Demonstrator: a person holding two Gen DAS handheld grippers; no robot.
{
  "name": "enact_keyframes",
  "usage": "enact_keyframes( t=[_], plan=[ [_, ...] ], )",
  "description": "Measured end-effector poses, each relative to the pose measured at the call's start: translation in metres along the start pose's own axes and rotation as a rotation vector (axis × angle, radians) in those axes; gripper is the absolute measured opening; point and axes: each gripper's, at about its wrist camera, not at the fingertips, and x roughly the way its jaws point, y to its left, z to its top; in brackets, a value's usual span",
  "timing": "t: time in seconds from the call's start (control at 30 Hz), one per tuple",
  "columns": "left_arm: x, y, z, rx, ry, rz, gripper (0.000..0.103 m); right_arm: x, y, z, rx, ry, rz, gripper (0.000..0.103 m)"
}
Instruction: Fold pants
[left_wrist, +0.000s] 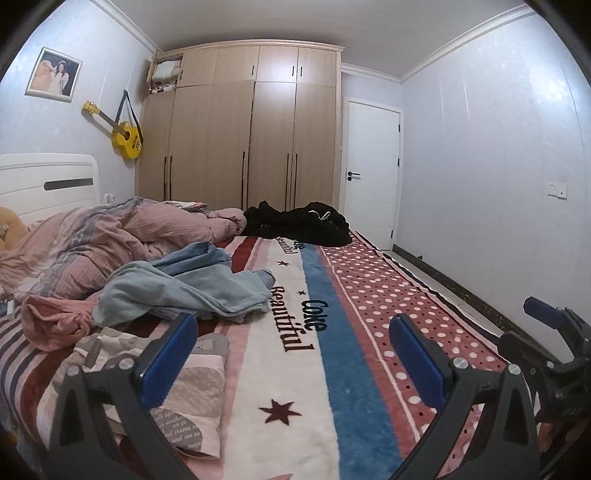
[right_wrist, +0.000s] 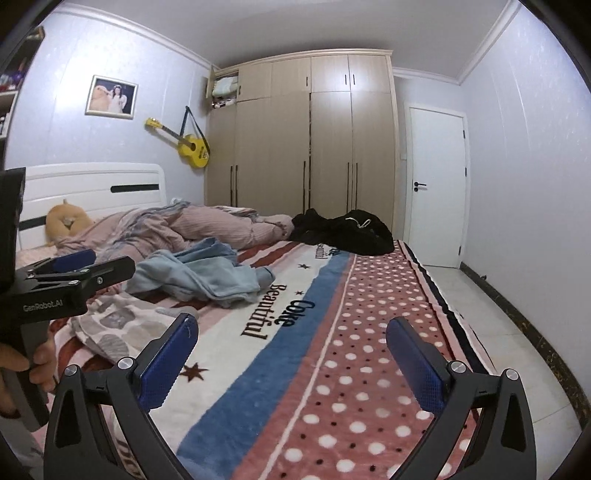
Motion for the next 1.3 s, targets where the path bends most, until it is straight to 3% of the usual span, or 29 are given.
enact_keyframes(
  t=[1.3],
  plan=[
    [-0.002,0.002,-0.005,0.008,0.018,0.052,0.102,-0.003,0.012,0.005,0.022,0.005,0.019,0.102]
  ],
)
